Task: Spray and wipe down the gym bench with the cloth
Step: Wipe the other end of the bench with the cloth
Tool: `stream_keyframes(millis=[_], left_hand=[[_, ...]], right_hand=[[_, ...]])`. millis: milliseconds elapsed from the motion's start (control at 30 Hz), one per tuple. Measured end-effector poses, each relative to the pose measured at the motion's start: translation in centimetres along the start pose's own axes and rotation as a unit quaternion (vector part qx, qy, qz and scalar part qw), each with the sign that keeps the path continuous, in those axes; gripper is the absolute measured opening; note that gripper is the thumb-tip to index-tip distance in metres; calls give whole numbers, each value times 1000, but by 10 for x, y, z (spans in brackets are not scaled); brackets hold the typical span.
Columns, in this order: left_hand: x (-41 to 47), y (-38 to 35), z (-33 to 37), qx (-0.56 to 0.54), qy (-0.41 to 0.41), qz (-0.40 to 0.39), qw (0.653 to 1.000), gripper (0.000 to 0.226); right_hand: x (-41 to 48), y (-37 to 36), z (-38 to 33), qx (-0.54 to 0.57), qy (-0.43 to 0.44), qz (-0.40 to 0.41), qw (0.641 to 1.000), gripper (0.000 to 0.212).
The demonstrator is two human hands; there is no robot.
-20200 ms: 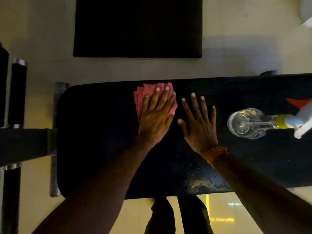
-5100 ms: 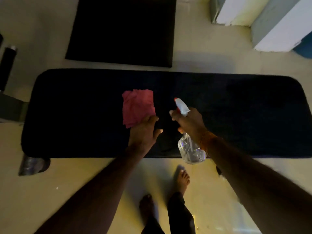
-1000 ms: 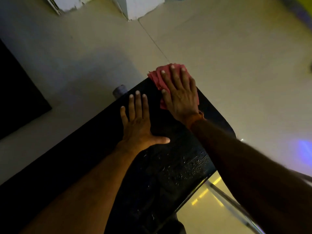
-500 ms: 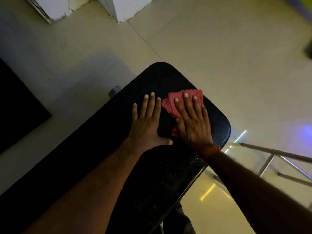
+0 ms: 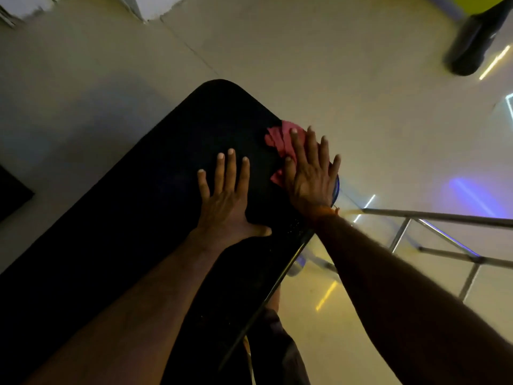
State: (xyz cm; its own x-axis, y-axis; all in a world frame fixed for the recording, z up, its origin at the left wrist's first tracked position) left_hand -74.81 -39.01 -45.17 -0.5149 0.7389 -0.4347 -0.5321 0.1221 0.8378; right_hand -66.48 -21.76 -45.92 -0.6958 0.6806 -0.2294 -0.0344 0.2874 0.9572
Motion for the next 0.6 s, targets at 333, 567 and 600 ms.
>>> stream_keyframes(millis=[333, 567, 600], left_hand=[[-14, -12, 16, 31, -34, -25, 999, 156], [-19, -12, 19, 38, -41, -35, 998, 151], [-21, -12, 21, 41, -51, -34, 997, 149]], right_hand=[[-31, -8, 29, 61, -66, 16, 996, 59], [-110, -28, 11, 125, -83, 53, 987, 65], [-103, -27, 15, 124, -89, 40, 987, 65]])
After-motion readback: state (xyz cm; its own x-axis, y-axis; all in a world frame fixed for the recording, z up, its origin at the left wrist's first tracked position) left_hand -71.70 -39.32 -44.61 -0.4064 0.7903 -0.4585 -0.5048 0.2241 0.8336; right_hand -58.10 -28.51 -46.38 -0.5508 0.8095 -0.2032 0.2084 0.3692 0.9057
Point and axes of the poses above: each hand's wrist, its own x-axis towards the middle knuckle, its own y-axis out of the back of the hand, z = x × y, the point moved 1 cm from there along x, towards the middle knuckle, and after that the axes turned 1 degree about z, right-handed, at the moved point
